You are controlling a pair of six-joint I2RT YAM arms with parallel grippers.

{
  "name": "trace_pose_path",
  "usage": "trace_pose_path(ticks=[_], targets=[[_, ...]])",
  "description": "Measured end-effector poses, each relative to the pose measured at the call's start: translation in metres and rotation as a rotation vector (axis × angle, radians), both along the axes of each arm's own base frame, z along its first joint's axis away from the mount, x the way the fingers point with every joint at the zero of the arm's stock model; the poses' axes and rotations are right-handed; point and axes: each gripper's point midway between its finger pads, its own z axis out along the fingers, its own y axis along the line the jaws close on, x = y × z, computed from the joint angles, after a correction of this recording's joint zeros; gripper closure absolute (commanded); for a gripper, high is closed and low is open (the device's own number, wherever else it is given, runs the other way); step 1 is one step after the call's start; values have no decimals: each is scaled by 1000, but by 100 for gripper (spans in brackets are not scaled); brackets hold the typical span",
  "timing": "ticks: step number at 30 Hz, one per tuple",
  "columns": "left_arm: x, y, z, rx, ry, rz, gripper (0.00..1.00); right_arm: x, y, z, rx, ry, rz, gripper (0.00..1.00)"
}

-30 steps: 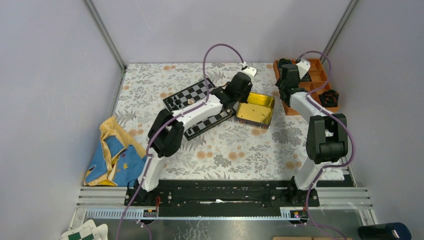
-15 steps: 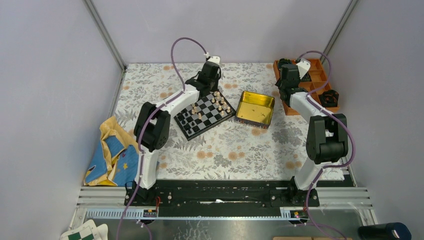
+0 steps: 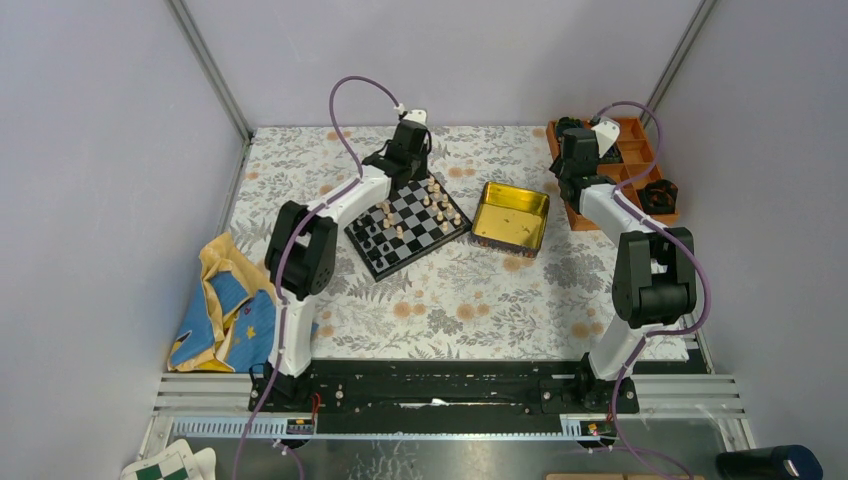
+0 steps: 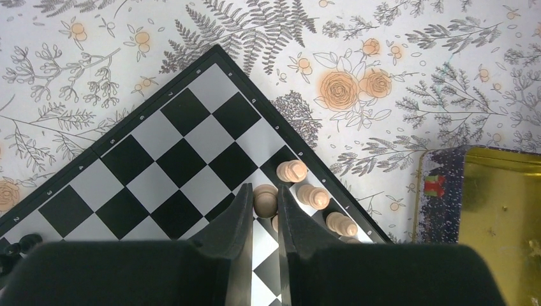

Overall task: Set up the chess pieces on the board
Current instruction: Place the chess piece on the chessboard.

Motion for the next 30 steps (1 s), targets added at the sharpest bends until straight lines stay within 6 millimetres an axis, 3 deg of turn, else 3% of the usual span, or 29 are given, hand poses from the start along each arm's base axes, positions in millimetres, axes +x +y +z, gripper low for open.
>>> trace_pose_path(ticks=[12, 30], targets=[[4, 8, -33, -18, 65, 32, 95, 0, 1, 0, 4, 0, 6, 54], [1, 5, -65, -22, 126, 40, 93, 1, 4, 0, 11, 1, 20, 54]])
